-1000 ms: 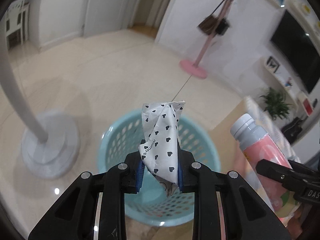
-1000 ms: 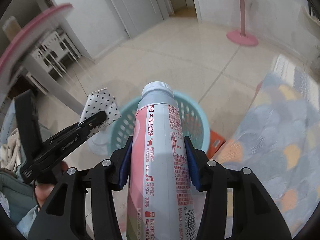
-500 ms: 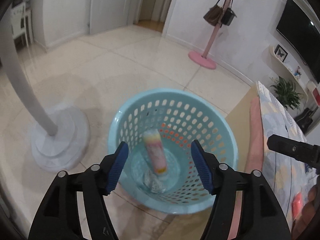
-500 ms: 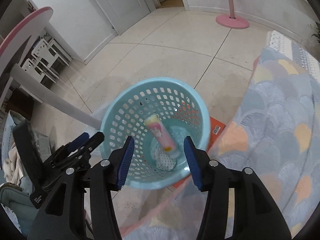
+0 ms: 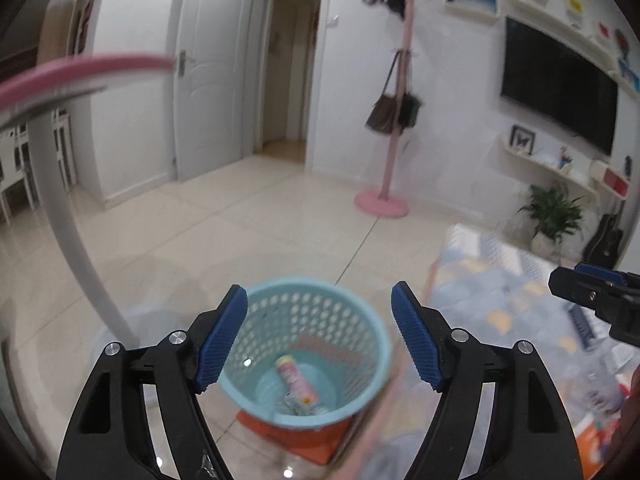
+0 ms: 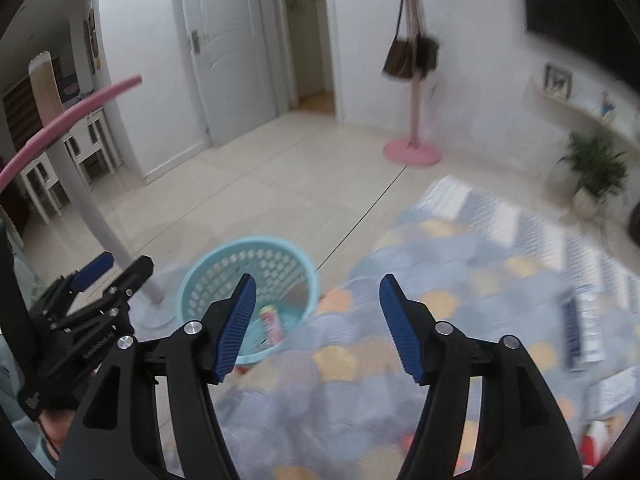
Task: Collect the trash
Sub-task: 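Move both tools back over the table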
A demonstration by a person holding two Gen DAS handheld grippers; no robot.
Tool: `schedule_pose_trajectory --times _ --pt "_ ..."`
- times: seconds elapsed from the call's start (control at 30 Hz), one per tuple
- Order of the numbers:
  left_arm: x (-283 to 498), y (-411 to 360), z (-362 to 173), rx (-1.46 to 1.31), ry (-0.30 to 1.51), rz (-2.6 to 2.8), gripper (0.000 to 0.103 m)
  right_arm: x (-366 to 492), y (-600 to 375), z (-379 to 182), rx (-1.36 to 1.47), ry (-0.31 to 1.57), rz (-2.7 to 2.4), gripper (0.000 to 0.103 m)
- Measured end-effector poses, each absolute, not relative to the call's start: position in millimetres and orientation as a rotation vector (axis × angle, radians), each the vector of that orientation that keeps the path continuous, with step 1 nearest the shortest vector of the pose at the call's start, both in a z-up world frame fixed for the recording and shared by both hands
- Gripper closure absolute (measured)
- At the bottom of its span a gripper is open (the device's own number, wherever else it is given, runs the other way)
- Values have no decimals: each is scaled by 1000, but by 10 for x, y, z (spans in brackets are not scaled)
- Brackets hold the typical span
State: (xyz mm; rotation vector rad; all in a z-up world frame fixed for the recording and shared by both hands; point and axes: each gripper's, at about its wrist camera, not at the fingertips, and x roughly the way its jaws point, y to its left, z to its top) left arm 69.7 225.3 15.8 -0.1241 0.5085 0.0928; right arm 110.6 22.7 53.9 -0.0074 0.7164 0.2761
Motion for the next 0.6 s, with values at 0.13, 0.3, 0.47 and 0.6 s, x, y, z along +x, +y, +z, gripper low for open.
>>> schedule_pose_trajectory --times 0.13,0.3,0.47,0.6 --pt "531 1980 412 -117 451 55 26 827 -91 766 -35 647 212 35" --pt "372 1591 606 -67 405 24 21 464 -469 922 -55 592 136 31" --pt "312 1145 688 -56 433 -107 20 35 -1153 1060 -34 555 4 27" --pt "342 708 618 -57 534 -312 19 -252 -1743 975 -10 571 -131 27"
